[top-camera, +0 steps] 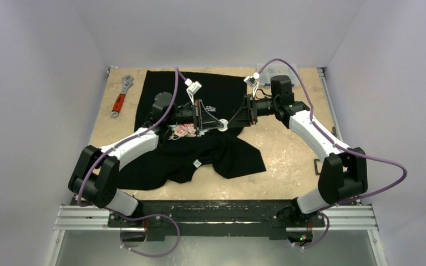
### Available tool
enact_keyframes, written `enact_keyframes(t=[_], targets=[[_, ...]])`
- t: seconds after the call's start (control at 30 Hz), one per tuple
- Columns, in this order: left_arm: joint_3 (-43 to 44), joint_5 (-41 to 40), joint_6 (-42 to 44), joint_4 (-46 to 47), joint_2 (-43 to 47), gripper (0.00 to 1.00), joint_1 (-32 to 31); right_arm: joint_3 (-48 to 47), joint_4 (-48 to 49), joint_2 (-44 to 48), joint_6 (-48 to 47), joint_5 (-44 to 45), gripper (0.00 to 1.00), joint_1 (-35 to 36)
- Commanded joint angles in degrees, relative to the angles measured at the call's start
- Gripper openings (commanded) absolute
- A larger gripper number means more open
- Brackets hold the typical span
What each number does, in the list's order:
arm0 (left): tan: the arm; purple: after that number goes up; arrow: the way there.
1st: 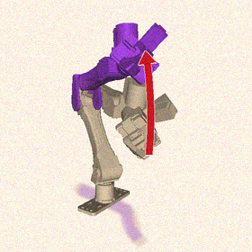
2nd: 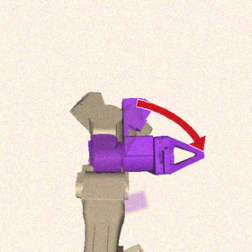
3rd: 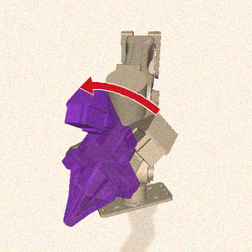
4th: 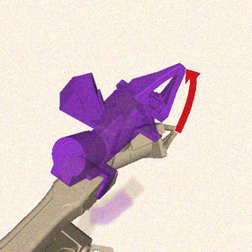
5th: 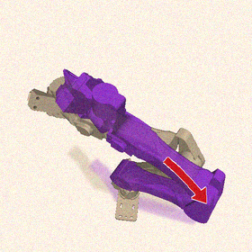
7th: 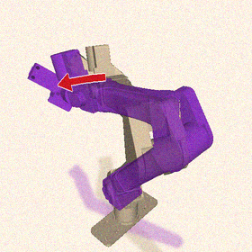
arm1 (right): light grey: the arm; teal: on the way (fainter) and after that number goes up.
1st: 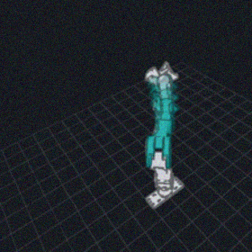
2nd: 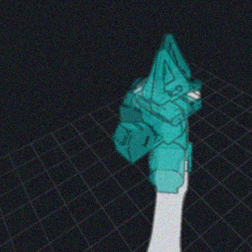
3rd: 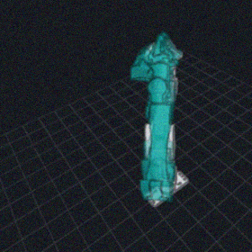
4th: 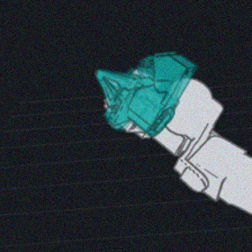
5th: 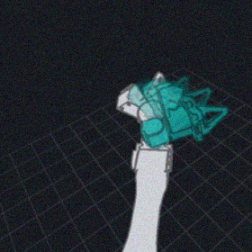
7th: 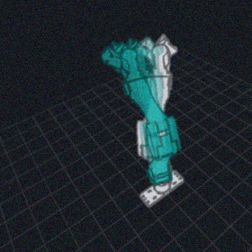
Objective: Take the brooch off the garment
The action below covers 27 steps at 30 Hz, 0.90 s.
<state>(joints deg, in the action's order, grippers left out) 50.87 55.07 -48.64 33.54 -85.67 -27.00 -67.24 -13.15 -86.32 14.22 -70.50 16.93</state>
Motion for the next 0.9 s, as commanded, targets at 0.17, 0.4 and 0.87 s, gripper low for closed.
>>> enact_keyframes(t=[0.17, 0.4, 0.87], targets=[[-0.2, 0.7, -1.8, 5.0, 1.4, 0.0, -0.1, 0.3, 4.6, 0.2, 2.9, -2.1, 0.32, 0.6], [-0.1, 0.6, -2.6, 5.8, 1.3, 0.0, -0.1, 0.3, 4.5, 0.0, 2.8, -2.9, 0.27, 0.6], [0.2, 0.9, 4.8, -3.3, 6.0, 0.47, 3.2, 0.2, 3.3, 1.0, 3.4, -2.2, 0.0, 0.6]])
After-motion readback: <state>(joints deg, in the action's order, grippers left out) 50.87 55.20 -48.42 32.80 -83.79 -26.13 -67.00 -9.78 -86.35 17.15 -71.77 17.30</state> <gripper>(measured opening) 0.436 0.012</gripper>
